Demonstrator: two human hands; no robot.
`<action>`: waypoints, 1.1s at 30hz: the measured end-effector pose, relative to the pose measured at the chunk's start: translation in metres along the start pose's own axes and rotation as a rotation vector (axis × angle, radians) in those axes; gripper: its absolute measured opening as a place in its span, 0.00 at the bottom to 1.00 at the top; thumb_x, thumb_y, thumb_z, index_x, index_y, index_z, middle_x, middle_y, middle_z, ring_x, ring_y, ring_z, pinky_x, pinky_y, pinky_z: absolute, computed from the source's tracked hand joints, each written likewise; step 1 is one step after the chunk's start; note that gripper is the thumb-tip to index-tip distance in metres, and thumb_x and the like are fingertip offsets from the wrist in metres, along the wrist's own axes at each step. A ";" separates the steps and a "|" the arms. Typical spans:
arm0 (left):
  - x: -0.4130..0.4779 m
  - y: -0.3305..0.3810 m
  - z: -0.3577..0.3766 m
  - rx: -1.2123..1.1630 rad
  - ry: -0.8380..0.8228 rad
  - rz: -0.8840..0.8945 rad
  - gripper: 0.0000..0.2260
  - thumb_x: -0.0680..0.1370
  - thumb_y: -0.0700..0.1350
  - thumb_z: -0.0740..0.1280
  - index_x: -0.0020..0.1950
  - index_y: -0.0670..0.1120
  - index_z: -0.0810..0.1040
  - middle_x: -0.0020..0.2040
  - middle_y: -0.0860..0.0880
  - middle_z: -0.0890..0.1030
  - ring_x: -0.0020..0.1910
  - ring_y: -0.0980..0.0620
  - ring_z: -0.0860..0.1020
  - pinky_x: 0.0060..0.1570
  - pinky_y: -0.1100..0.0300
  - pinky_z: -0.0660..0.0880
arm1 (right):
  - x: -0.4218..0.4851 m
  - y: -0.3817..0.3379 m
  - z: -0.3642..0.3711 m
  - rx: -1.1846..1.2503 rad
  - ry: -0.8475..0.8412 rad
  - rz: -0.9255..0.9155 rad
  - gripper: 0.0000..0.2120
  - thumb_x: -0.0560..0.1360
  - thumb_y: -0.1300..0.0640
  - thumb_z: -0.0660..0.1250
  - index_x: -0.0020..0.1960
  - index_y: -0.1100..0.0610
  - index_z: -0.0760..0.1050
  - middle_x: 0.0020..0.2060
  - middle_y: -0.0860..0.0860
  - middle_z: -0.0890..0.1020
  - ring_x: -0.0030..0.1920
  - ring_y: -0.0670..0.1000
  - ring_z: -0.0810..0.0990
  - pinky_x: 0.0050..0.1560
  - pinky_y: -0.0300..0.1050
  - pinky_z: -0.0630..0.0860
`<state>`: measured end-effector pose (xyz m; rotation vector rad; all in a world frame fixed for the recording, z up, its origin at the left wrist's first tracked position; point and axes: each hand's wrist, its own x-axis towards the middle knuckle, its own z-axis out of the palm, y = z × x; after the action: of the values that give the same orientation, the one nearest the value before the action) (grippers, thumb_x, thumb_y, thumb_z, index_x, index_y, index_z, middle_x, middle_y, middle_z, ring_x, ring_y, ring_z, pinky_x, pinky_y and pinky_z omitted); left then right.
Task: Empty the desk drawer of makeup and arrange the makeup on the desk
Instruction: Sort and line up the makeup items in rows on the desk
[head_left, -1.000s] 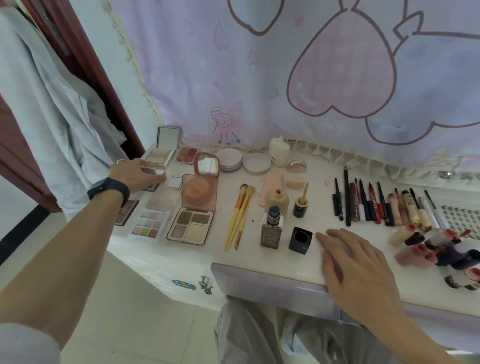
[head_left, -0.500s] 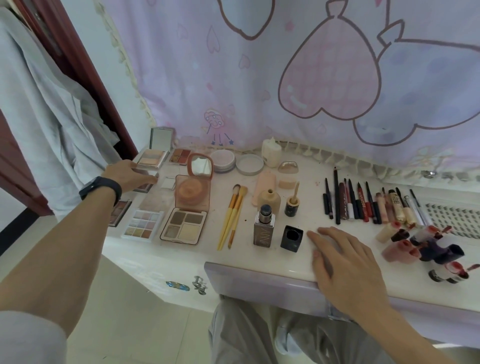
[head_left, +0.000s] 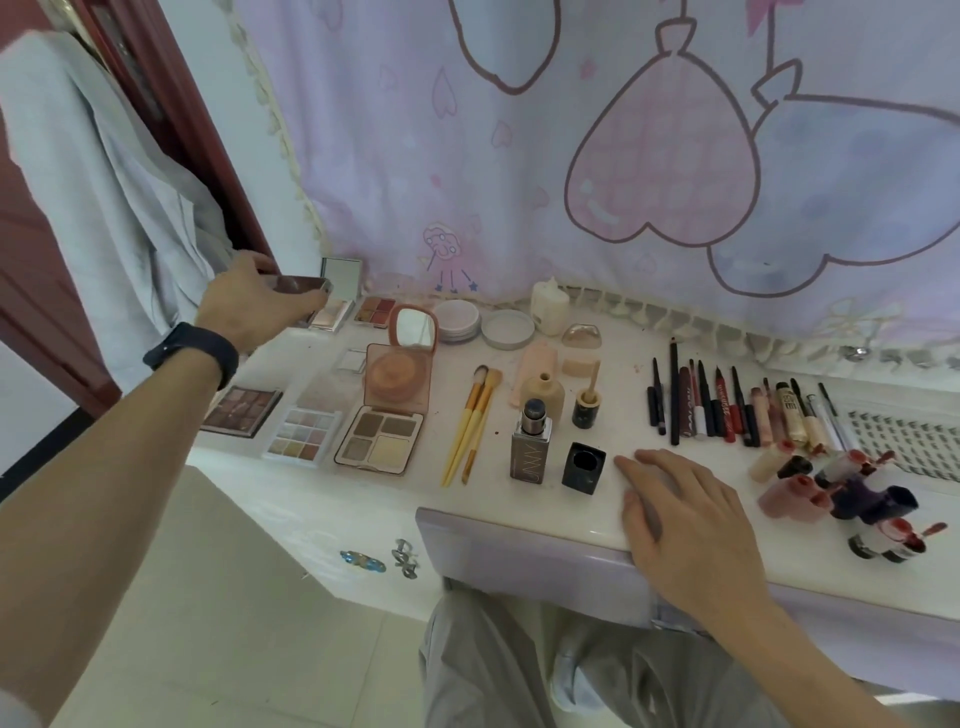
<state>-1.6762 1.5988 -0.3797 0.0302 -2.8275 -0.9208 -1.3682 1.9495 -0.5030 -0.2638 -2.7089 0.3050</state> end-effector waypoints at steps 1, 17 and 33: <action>-0.006 0.009 -0.004 -0.011 0.008 0.023 0.38 0.69 0.64 0.74 0.71 0.45 0.67 0.63 0.45 0.79 0.63 0.42 0.76 0.54 0.53 0.72 | 0.000 0.001 0.000 -0.006 -0.007 -0.003 0.22 0.78 0.48 0.56 0.66 0.52 0.80 0.64 0.51 0.81 0.65 0.54 0.78 0.63 0.54 0.73; -0.201 0.171 -0.010 -0.168 -0.227 0.683 0.39 0.64 0.66 0.73 0.69 0.53 0.65 0.49 0.54 0.79 0.42 0.60 0.77 0.37 0.73 0.72 | 0.005 -0.005 -0.063 1.151 -0.021 0.410 0.12 0.83 0.45 0.62 0.56 0.48 0.83 0.50 0.44 0.87 0.54 0.46 0.85 0.52 0.44 0.78; -0.318 0.153 0.110 -0.070 -0.501 0.811 0.43 0.66 0.70 0.69 0.75 0.58 0.56 0.71 0.59 0.67 0.68 0.62 0.62 0.63 0.64 0.65 | -0.045 0.039 -0.069 1.505 -0.235 0.641 0.12 0.66 0.51 0.76 0.49 0.51 0.88 0.44 0.60 0.85 0.44 0.54 0.82 0.44 0.42 0.82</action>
<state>-1.3760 1.8097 -0.4260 -1.4066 -2.7442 -0.8850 -1.2936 1.9886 -0.4675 -0.5882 -1.7418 2.3824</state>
